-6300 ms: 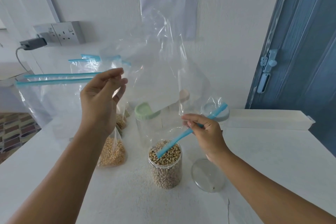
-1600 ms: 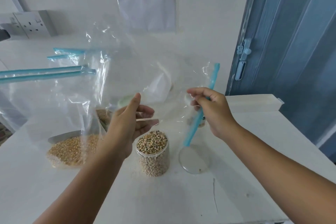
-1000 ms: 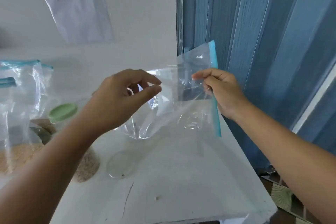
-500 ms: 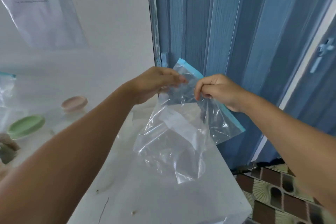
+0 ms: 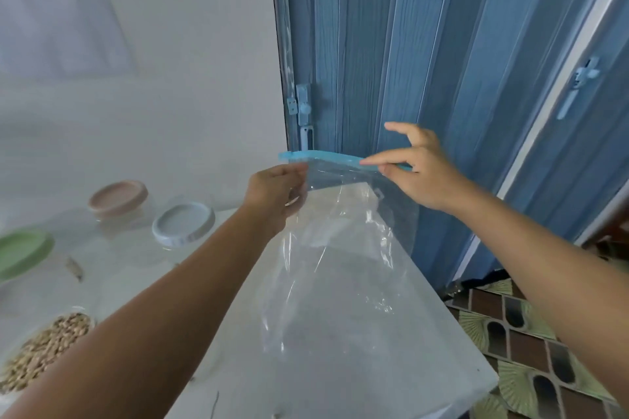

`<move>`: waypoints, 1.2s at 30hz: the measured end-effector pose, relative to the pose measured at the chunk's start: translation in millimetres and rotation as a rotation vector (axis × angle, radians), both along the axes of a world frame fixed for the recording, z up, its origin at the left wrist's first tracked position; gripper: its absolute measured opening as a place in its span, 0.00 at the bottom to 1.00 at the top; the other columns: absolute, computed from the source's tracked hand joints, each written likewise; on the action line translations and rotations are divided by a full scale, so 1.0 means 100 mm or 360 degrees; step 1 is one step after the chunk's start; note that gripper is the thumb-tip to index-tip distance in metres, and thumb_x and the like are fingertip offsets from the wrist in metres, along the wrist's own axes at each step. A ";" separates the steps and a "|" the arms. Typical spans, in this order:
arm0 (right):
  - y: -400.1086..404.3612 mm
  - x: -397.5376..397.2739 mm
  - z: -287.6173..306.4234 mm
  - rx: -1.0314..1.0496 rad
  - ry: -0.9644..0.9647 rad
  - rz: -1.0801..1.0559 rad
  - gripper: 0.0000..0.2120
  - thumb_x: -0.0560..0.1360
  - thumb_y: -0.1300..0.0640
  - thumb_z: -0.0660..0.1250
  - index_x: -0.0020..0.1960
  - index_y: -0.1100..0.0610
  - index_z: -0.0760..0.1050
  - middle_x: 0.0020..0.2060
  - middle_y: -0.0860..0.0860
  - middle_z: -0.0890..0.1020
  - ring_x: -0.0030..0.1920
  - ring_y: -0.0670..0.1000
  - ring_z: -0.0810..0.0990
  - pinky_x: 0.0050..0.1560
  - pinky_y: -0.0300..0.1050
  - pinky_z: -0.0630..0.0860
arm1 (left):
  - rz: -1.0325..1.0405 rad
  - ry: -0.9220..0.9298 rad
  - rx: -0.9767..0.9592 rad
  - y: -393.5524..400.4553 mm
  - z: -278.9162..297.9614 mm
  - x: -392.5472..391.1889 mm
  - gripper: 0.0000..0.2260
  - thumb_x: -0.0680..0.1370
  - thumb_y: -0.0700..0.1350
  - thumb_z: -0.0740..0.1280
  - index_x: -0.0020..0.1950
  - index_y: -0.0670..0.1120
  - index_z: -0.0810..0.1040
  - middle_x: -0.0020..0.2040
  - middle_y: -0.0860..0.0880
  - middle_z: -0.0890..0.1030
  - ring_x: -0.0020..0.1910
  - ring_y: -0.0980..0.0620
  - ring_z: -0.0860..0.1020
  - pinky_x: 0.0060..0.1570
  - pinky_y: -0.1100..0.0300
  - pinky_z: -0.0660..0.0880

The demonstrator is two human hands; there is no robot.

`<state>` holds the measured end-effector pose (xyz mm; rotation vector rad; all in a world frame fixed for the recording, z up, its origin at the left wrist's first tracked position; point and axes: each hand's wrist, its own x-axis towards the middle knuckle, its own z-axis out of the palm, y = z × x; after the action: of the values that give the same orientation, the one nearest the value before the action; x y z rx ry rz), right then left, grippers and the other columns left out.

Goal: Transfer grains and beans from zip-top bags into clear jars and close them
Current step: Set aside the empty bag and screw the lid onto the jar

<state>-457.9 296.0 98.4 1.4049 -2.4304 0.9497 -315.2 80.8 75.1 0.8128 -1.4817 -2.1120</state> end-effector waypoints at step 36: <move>-0.17 -0.23 -1.67 0.0422 -0.1168 -0.0205 0.13 0.80 0.57 0.64 0.57 0.43 0.84 0.56 0.43 0.84 0.54 0.46 0.83 0.54 0.42 0.80 | -0.0557 -0.1479 -0.2320 -0.35 -1.04 -0.71 0.22 0.84 0.41 0.62 0.78 0.51 0.65 0.68 0.44 0.78 0.67 0.41 0.75 0.64 0.46 0.73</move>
<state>-481.0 278.5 -69.0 1.0624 -3.2283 1.3276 -385.8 46.0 -29.2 0.8735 -3.0321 -0.1811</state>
